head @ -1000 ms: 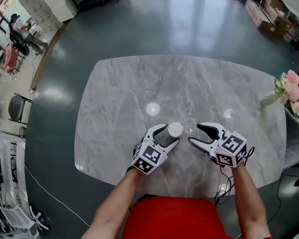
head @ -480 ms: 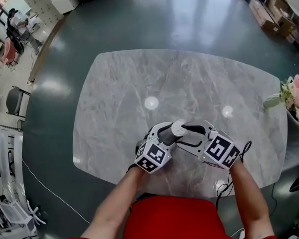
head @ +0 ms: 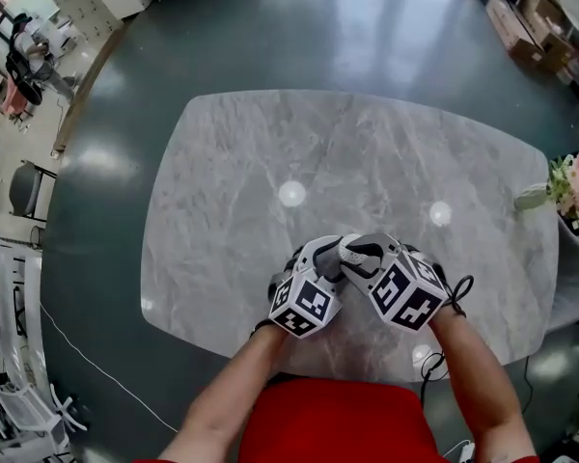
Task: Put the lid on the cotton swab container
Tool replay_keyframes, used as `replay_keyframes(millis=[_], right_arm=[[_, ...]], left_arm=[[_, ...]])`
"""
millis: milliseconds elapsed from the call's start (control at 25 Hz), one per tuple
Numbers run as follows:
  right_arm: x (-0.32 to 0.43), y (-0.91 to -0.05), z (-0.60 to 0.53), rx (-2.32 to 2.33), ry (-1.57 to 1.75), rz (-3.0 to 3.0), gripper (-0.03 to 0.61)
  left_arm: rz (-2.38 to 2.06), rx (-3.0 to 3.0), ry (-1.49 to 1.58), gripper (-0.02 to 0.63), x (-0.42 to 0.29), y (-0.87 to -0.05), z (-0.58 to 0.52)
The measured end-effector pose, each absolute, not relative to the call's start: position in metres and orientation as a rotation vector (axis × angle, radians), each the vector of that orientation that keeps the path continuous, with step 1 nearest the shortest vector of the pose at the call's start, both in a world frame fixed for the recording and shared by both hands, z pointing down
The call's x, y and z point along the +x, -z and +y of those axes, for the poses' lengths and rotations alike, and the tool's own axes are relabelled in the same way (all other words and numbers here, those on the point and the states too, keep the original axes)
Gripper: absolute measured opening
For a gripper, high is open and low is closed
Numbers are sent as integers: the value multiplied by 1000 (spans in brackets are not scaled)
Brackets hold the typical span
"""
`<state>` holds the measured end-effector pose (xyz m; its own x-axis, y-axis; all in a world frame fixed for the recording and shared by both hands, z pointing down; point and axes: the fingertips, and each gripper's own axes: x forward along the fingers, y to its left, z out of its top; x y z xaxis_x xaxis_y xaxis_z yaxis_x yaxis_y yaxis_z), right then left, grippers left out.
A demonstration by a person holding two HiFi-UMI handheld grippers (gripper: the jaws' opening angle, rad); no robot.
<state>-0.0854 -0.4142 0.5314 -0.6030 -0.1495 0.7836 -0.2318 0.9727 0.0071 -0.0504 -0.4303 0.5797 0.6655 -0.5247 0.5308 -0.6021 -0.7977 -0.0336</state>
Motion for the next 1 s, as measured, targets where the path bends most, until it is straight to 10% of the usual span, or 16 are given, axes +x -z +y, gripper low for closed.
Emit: replay_keyframes(millis=[1000], right_arm=[[-47,-426,-409,720,-213,-2684,147]], left_arm=[[-1199,2769,-376,263,-100,-469,-404]])
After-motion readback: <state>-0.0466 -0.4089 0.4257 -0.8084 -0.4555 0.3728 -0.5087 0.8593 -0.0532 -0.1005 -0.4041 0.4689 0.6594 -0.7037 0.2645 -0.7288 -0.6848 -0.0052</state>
